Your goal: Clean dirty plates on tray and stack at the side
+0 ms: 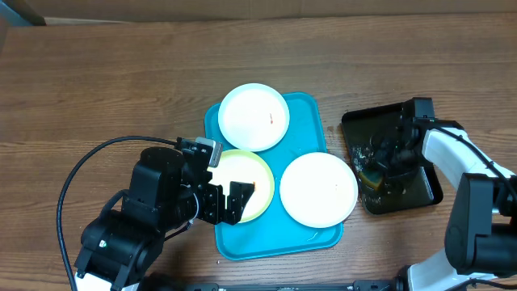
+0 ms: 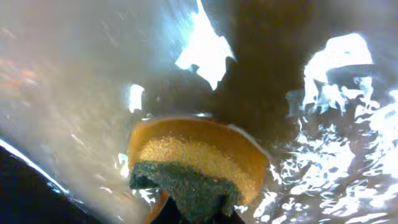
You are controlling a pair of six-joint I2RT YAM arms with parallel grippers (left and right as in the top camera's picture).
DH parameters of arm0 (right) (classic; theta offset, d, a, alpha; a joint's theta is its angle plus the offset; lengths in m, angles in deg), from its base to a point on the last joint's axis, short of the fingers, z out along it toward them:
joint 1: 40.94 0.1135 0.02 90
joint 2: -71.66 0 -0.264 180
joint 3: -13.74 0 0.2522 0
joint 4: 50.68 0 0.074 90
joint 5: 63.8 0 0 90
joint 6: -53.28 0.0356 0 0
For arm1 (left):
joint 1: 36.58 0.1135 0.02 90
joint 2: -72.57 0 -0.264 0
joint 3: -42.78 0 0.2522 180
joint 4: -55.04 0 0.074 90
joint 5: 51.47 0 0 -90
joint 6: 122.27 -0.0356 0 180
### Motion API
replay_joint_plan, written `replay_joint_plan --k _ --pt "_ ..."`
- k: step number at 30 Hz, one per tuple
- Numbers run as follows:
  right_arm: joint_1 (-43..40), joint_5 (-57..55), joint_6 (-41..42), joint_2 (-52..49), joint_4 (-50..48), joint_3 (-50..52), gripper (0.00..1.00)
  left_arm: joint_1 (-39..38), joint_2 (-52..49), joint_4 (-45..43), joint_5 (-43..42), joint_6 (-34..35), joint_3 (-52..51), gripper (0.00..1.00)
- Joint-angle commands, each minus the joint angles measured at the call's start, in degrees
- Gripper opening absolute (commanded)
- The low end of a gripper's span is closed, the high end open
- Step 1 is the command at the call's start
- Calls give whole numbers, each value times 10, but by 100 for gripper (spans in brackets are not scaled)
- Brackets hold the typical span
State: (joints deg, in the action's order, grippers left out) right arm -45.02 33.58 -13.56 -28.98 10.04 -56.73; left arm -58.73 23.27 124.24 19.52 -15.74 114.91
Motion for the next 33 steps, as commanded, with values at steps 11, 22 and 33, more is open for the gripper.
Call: replay_joint_plan --k 11,22,33 --pt "3 3 -7 96 151 -89 52 -4 -7 1 -16 6 13 100" --pt "33 -29 54 96 -4 93 31 -4 -40 2 -19 6 13 100" --pt "18 -62 -29 114 49 -7 13 -4 -46 -3 -53 -33 13 100"
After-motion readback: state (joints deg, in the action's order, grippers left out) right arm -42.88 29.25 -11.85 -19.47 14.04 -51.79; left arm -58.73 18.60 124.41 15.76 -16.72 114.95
